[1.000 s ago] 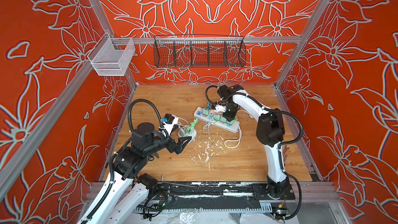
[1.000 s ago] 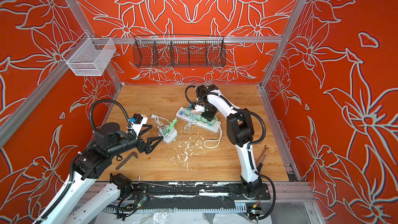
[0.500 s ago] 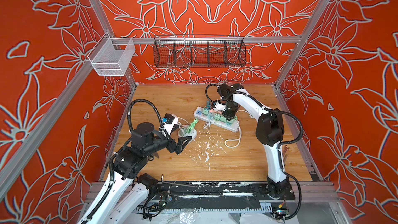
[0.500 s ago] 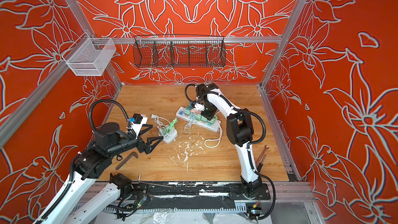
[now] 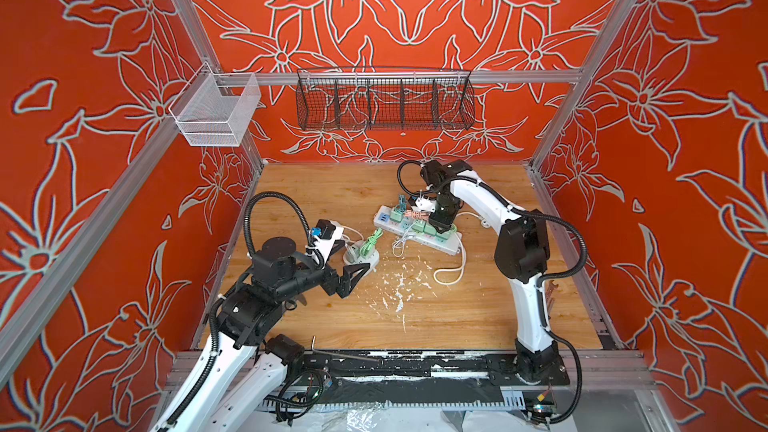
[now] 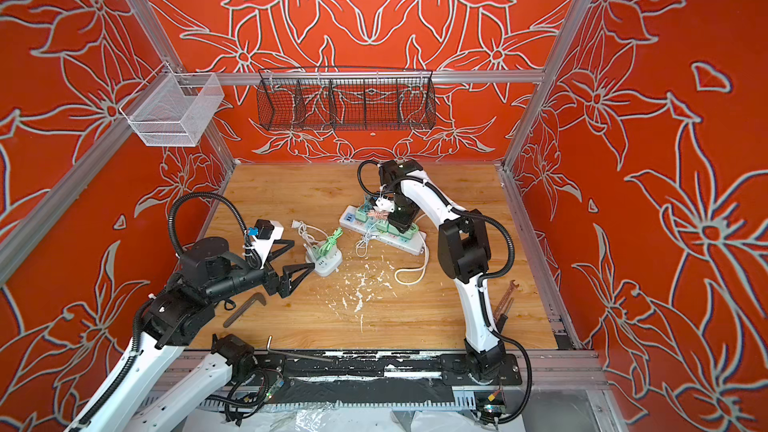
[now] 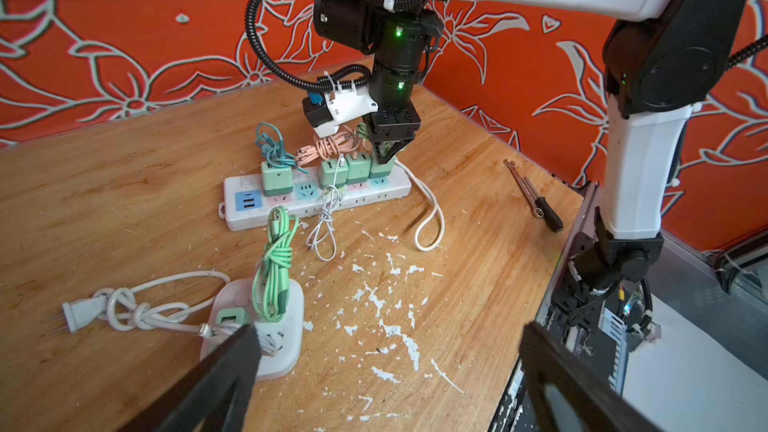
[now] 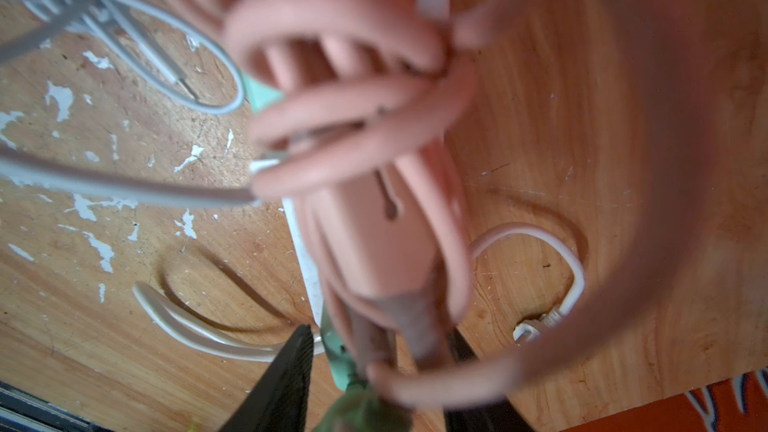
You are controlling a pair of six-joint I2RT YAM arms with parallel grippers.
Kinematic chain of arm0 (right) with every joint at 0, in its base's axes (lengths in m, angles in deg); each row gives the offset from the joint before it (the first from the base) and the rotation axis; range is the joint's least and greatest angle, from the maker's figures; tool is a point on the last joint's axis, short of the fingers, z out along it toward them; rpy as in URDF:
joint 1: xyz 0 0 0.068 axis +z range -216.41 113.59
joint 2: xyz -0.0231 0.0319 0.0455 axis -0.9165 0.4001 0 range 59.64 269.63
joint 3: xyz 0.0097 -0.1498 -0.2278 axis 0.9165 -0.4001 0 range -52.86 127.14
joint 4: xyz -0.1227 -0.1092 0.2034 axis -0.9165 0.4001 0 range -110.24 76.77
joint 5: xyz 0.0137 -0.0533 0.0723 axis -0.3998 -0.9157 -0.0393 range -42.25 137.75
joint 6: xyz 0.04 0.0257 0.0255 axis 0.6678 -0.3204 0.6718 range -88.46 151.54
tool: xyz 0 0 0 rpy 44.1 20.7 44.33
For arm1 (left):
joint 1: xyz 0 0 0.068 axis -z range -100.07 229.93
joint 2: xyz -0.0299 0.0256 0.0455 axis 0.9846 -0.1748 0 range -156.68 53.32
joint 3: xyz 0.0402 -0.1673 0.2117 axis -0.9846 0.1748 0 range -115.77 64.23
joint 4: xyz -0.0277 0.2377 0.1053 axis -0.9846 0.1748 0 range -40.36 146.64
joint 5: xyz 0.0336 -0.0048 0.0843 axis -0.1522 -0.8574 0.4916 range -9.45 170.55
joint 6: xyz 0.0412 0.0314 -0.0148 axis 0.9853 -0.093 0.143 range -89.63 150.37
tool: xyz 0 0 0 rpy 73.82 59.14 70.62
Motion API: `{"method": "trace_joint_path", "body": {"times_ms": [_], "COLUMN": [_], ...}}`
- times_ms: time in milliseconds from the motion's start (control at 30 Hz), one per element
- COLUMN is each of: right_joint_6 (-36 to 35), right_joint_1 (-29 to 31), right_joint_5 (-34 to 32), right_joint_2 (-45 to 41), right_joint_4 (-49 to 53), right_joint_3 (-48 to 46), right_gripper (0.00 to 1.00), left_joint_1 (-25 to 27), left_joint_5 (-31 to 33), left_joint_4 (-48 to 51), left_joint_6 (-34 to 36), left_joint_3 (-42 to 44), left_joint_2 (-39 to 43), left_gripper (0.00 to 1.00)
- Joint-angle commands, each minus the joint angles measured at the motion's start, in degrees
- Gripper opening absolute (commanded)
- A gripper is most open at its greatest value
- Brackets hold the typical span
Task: Insert the plug
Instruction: 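Press the mint charger down into a free power strip socket with the right gripper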
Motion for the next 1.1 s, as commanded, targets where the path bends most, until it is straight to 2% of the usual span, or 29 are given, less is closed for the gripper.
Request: {"method": "trace_joint_path", "body": {"times_ms": [0, 333, 433, 600, 700, 1067], "right_joint_6": [0.8, 1.4, 1.4, 1.6, 1.7, 1.0], "right_joint_1": [-0.8, -1.3, -1.3, -1.4, -1.5, -2.0], "right_joint_5": [0.3, 2.4, 3.6, 4.0, 3.5, 2.1], "right_joint_2": [-2.6, -5.1, -5.8, -6.1, -5.8, -3.2], "right_joint_4": [0.5, -1.2, -1.9, -3.0, -3.5, -3.6], "right_joint_3": [0.2, -4.6, -6.0, -7.7, -8.0, -7.1], "right_gripper": [0.53, 0.54, 0.50, 0.29, 0.21, 0.17], "left_joint_1": [-0.4, -0.4, -0.4, -0.4, -0.4, -0.5], "left_joint_5": [-0.9, -1.1, -1.2, -1.3, -1.3, -1.1], "left_joint_4": [-1.0, -1.2, -1.4, -1.4, -1.4, -1.3], "left_joint_6": [0.0, 0.0, -0.1, -0.2, -0.2, 0.0], "left_joint_3": [0.8, 0.8, 0.8, 0.7, 0.7, 0.8], "left_joint_2": [0.3, 0.2, 0.1, 0.0, 0.0, 0.0], "left_gripper": [0.97, 0.97, 0.97, 0.97, 0.97, 0.97]}}
